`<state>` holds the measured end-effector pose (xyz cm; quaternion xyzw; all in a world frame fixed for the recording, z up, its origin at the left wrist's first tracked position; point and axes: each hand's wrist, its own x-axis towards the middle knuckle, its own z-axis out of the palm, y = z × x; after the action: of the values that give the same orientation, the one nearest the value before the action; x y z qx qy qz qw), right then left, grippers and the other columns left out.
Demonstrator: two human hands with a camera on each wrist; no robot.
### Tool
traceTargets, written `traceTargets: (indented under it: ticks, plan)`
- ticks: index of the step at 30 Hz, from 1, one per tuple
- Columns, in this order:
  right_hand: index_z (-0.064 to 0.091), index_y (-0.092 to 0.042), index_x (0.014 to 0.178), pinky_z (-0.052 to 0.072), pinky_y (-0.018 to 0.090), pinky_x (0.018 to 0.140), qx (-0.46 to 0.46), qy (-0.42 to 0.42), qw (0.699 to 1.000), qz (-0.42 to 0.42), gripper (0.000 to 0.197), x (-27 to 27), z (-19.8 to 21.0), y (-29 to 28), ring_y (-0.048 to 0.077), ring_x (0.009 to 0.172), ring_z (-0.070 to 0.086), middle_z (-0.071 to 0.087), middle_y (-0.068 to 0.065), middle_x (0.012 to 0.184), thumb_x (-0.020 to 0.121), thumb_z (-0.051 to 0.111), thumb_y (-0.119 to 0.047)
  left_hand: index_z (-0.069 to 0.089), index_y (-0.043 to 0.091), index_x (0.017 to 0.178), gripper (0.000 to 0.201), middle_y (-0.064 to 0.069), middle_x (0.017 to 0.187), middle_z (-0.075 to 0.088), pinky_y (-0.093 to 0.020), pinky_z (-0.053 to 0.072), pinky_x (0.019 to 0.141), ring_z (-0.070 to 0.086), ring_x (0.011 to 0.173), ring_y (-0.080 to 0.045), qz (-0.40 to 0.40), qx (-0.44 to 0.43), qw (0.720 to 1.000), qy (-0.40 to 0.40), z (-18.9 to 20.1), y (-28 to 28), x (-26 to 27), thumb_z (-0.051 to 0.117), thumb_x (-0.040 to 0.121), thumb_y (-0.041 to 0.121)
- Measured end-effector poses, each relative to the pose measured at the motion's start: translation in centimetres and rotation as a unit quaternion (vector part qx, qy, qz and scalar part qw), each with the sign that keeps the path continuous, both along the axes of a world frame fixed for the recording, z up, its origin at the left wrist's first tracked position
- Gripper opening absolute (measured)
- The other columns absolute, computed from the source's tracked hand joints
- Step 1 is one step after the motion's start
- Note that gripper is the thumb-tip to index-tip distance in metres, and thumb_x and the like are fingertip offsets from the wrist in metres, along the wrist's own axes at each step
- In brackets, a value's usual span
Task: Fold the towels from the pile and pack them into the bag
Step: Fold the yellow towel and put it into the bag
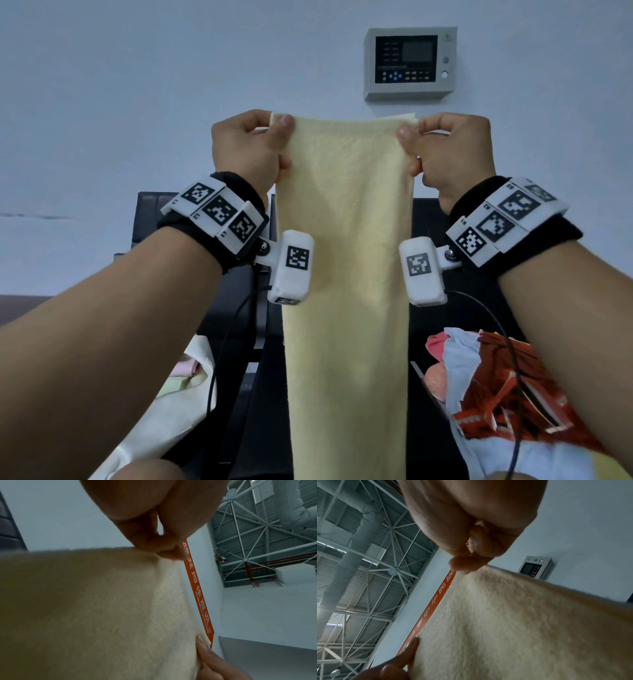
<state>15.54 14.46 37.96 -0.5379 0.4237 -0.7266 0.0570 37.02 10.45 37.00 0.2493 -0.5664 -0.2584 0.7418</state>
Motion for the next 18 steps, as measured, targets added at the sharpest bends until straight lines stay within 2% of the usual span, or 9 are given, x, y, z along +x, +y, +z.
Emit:
traceTargets:
  ticks: [3, 5, 7, 9, 13, 16, 18]
  plan:
    - [0.061, -0.016, 0.091, 0.038, 0.02, 0.04, 0.014, -0.011, 1.0, 0.012, 0.012, 0.1, -0.2, -0.1, 0.009, 0.05, 0.065, 0.068, -0.001, 0.084, 0.093, 0.073, -0.019, 0.069, 0.007, 0.094, 0.013, 0.0, 0.079, 0.064, -0.026, 0.054, 0.053, 0.067, 0.053, -0.013, -0.035, 0.015, 0.999, 0.023, -0.4, 0.1, -0.5, 0.067, 0.099, 0.02]
    - [0.058, -0.019, 0.089, 0.042, 0.02, 0.044, 0.02, -0.014, 1.0, 0.02, 0.013, 0.2, -0.4, -0.1, 0.012, 0.059, 0.072, 0.069, -0.001, 0.093, 0.095, 0.069, -0.019, 0.068, 0.005, 0.101, 0.015, -0.004, 0.086, 0.065, -0.031, 0.06, 0.06, 0.073, 0.064, -0.018, -0.053, 0.023, 0.998, 0.031, -0.7, 0.0, -0.7, 0.065, 0.1, 0.02]
    - [0.058, -0.015, 0.094, 0.047, 0.02, 0.047, 0.027, -0.012, 0.999, 0.029, 0.01, 0.2, -0.8, -0.3, 0.015, 0.065, 0.075, 0.068, 0.001, 0.097, 0.098, 0.066, -0.019, 0.067, 0.007, 0.099, 0.013, -0.004, 0.086, 0.066, -0.036, 0.063, 0.065, 0.075, 0.07, -0.021, -0.057, 0.03, 0.998, 0.028, -1.0, -0.4, -0.9, 0.064, 0.101, 0.02]
    - [0.058, -0.012, 0.098, 0.048, 0.02, 0.048, 0.04, -0.007, 0.999, 0.033, 0.009, 0.1, -1.3, -0.9, 0.016, 0.069, 0.076, 0.068, 0.002, 0.093, 0.099, 0.064, -0.018, 0.066, 0.01, 0.095, 0.012, -0.004, 0.086, 0.067, -0.039, 0.064, 0.068, 0.076, 0.072, -0.021, -0.058, 0.037, 0.997, 0.021, -1.5, -1.0, -1.0, 0.064, 0.101, 0.02]
    - [0.055, -0.011, 0.093, 0.05, 0.02, 0.049, 0.075, -0.004, 0.996, 0.044, 0.012, -0.5, -2.7, -3.0, 0.017, 0.07, 0.076, 0.065, 0.002, 0.087, 0.102, 0.059, -0.018, 0.064, 0.013, 0.089, 0.013, -0.002, 0.086, 0.066, -0.043, 0.064, 0.073, 0.076, 0.074, -0.02, -0.058, 0.058, 0.997, 0.0, -2.8, -3.0, -1.4, 0.064, 0.101, 0.02]
    - [0.055, -0.007, 0.098, 0.053, 0.021, 0.052, 0.101, 0.005, 0.994, 0.047, 0.014, -1.0, -4.2, -5.2, 0.017, 0.071, 0.076, 0.064, 0.004, 0.086, 0.103, 0.057, -0.02, 0.063, 0.014, 0.089, 0.013, -0.001, 0.086, 0.065, -0.044, 0.063, 0.074, 0.076, 0.074, -0.02, -0.059, 0.077, 0.995, -0.011, -3.9, -4.9, -1.7, 0.064, 0.101, 0.019]
    - [0.055, -0.009, 0.095, 0.055, 0.021, 0.054, 0.117, 0.01, 0.992, 0.046, 0.015, -1.2, -5.2, -6.9, 0.017, 0.072, 0.076, 0.066, 0.005, 0.087, 0.104, 0.055, -0.02, 0.063, 0.014, 0.09, 0.013, -0.002, 0.087, 0.065, -0.045, 0.063, 0.075, 0.077, 0.075, -0.021, -0.054, 0.089, 0.994, -0.017, -4.8, -6.5, -2.0, 0.063, 0.101, 0.019]
